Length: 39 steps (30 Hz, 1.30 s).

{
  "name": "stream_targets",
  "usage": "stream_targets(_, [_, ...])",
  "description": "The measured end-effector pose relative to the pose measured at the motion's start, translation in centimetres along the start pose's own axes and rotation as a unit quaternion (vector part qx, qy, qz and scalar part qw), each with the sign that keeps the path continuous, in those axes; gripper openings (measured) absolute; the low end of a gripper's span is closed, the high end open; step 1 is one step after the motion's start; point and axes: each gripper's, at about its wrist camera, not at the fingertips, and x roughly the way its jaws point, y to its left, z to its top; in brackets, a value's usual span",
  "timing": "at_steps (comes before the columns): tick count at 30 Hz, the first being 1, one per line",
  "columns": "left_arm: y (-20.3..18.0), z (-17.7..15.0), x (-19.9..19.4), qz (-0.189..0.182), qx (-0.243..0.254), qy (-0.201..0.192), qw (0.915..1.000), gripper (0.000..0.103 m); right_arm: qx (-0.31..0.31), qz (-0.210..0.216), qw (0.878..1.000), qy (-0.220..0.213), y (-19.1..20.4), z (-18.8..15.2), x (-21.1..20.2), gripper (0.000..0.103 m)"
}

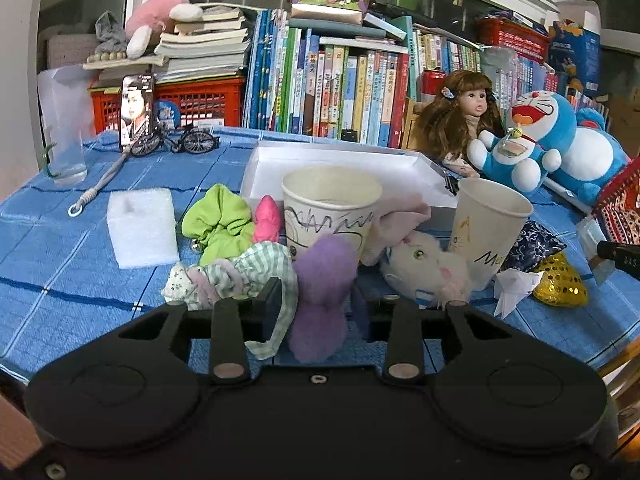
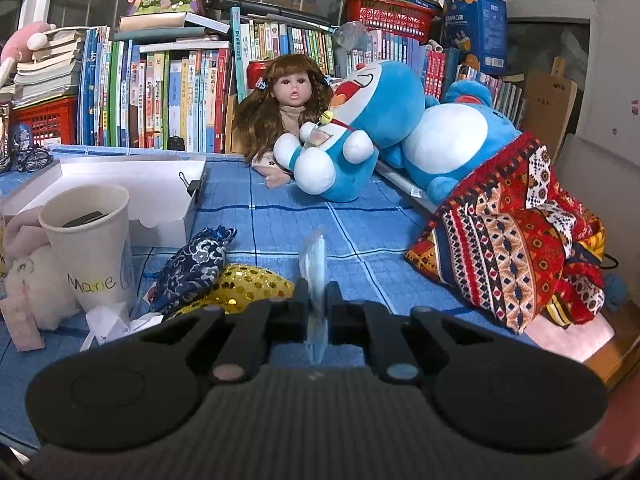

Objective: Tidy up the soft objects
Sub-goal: 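Carry the pompom and tube over the white tray with both tools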

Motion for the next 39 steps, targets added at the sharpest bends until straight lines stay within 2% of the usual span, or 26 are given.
stream_targets(6, [-1.2,0.0,-0.2,-0.008,0.027,-0.008,0.9996,0.036,0.001,0.004,1.0,0.004,0.1,-0.2,0.1,0.012])
stream_targets(12, [-2.1,-0.6,1.3,-0.005,0.046,0.025,0.9986,0.037,0.001,0.005,1.0,0.007,0.2,-0.4,0.3,0.012])
stream_targets(18, [-3.1,-0.9,3.0,0.017,0.072,0.028,0.9968,0.054,0.002,0.005,1.0,0.013,0.2,-0.5,0.6,0.012])
stream_targets(20, [-3.3,-1.0,3.7,0.021,0.078,0.034,0.9962,0.054,0.003,0.005,1.0,0.014,0.1,-0.5,0.6,0.012])
stream_targets(23, [-3.5,-1.2,4.4,0.031,0.086,0.035,0.9952,0.051,0.002,0.005,1.0,0.015,0.1,-0.5,0.7,0.012])
stream_targets(25, [-3.4,-1.2,4.5,0.042,0.088,0.031,0.9947,0.035,0.001,0.005,1.0,0.014,0.1,-0.5,0.8,0.012])
stream_targets(26, [-3.3,-1.2,4.5,0.045,0.089,0.03,0.9945,0.035,0.001,0.006,1.0,0.013,0.1,-0.4,0.8,0.012])
stream_targets(32, [-2.4,-0.6,3.1,0.017,0.065,0.023,0.9975,0.033,0.011,0.007,1.0,0.002,-0.1,0.0,0.4,0.012])
stream_targets(39, [-2.8,1.3,0.1,-0.052,0.042,-0.008,0.9977,0.033,0.041,0.039,0.998,-0.007,-1.0,1.1,-0.4,0.012])
